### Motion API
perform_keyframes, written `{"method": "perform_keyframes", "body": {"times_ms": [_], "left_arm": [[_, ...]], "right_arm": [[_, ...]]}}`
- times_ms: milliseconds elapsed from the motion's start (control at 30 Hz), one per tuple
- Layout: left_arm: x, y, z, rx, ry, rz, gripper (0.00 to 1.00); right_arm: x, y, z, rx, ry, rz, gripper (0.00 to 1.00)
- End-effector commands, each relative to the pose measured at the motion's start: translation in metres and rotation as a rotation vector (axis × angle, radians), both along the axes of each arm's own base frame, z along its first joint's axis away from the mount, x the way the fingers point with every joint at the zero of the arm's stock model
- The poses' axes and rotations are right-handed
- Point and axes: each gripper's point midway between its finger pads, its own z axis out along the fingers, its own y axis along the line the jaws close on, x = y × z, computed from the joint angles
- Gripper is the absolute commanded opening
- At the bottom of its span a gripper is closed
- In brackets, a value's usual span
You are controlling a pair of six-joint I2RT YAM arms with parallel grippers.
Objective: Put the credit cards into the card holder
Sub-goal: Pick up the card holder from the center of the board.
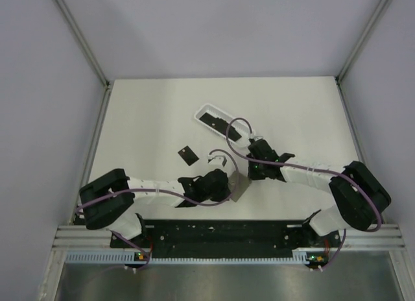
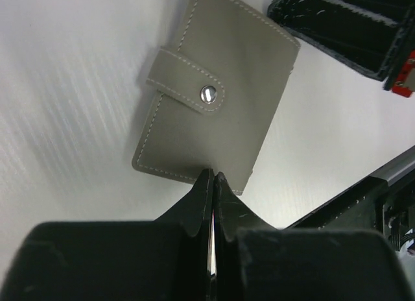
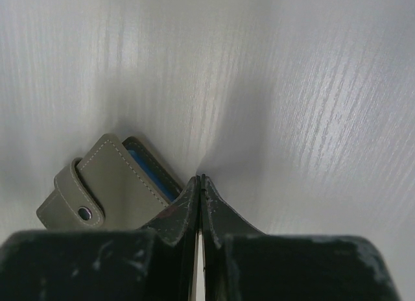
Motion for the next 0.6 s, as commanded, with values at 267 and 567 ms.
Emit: {"method": "perform_keyframes", "body": {"times_ms": [267, 567], "left_arm": [[-0.019, 0.034, -0.004, -0.003, 0.031, 0.037, 0.00], [-0.008, 0.016, -0.018, 0.055, 0.029, 0.023, 0.00]], "right_arm": [[-0.019, -0.015, -0.009, -0.018, 0.048, -0.005, 0.00], [-0.031, -0.010, -0.005, 0.042, 0.064, 0.020, 0.00]]}}
